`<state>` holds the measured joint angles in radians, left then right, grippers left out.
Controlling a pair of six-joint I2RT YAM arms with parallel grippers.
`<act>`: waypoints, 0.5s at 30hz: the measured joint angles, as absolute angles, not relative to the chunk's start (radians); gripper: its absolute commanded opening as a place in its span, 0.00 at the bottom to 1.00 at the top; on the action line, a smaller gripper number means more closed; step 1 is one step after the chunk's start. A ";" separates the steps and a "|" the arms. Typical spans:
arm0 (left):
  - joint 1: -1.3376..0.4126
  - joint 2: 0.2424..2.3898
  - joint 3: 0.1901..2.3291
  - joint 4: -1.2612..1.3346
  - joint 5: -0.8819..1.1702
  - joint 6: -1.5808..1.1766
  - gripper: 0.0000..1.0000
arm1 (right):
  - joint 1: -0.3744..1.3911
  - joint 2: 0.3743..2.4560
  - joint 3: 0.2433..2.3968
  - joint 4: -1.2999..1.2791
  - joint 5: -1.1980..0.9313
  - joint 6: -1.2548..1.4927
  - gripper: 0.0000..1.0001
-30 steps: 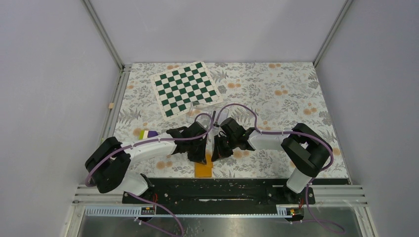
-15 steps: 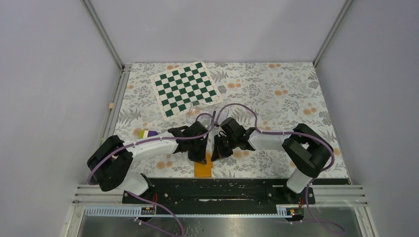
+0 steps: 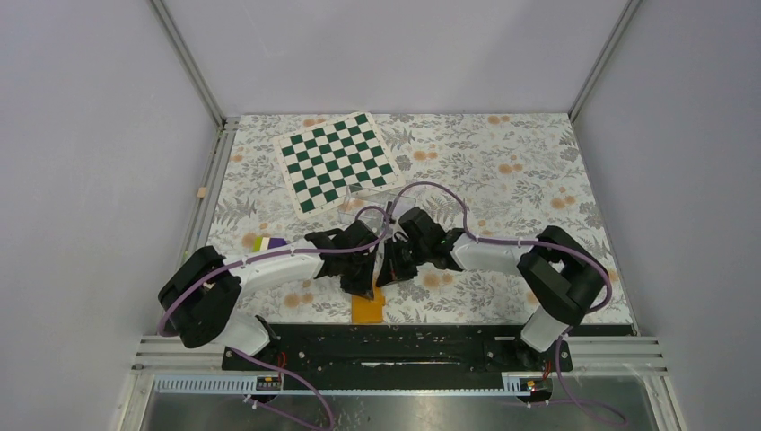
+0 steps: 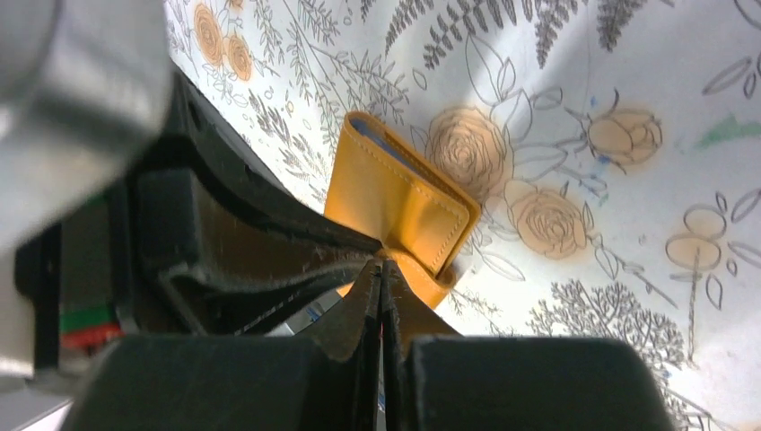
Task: Put the credit cards into the card holder
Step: Close the card holder at the center of the board.
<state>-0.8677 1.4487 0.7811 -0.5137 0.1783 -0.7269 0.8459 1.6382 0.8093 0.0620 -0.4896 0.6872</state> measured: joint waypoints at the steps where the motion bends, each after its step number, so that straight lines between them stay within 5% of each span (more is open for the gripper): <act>1: -0.868 1.449 0.781 -0.514 0.178 -0.727 0.00 | 0.846 1.652 0.820 0.062 -0.490 0.688 0.00; 15: -0.870 1.444 0.777 -0.519 0.171 -0.745 0.00 | 0.876 1.798 0.915 0.025 -0.464 0.683 0.00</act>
